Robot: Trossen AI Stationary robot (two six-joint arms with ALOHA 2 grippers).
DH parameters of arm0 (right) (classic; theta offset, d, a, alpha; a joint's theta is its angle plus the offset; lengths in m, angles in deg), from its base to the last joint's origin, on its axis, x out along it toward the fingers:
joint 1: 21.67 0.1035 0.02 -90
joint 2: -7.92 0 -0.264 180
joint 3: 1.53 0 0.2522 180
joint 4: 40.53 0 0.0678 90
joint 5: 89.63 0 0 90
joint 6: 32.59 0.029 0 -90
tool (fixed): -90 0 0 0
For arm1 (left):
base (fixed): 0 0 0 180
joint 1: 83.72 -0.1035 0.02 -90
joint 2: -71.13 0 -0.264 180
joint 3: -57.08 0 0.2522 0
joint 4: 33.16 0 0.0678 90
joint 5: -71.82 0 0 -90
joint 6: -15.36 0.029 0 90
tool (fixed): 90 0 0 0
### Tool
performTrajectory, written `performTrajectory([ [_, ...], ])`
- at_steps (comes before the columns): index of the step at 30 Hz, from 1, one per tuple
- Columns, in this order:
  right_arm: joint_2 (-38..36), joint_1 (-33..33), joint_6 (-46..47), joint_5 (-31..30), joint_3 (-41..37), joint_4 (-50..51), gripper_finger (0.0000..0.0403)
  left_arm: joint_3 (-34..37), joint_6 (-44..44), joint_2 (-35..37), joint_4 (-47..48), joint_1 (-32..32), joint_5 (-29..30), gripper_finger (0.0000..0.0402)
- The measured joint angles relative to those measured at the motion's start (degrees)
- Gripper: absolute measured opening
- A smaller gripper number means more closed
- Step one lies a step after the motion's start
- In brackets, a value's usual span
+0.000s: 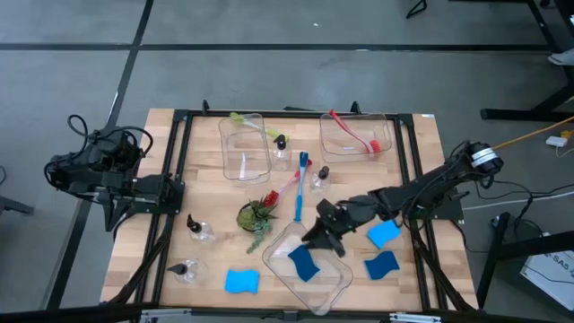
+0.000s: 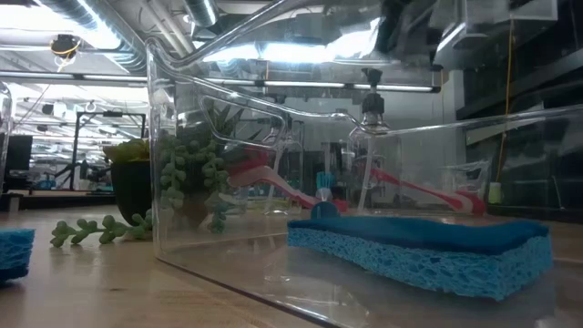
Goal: Pick & Place Kitchen Sink Supplies
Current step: Put the blue sponge into the bottom transparent bin
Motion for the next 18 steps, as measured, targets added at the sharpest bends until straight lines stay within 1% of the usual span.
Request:
performTrajectory([
  [4, -2.0, 4.3, -3.0, -2.5, 4.3, 3.6, 0.0162, 0.0, 0.0, 0.0, 0.0, 0.0, 0.0, 0.0006],
  [6, -2.3, 6.2, -5.2, -4.3, 7.9, 8.6, 0.0162, 0.0, 0.0, 0.0, 0.0, 0.0, 0.0, 0.0006],
  [8, -2.3, 8.0, -7.5, -6.5, 12.3, 16.5, 0.0162, 0.0, 0.0, 0.0, 0.0, 0.0, 0.0, 0.0006],
  [14, -1.0, 11.3, -11.9, -14.5, 28.0, 48.1, 0.0162, 0.0, 0.0, 0.0, 0.0, 0.0, 0.0, 0.0006],
  [16, -0.6, 12.4, -12.0, -17.2, 31.9, 55.9, 0.0162, 0.0, 0.0, 0.0, 0.0, 0.0, 0.0, 0.0006],
  [18, -0.5, 13.4, -11.9, -19.7, 34.1, 60.5, 0.0162, 0.0, 0.0, 0.0, 0.0, 0.0, 0.0, 0.0006],
])
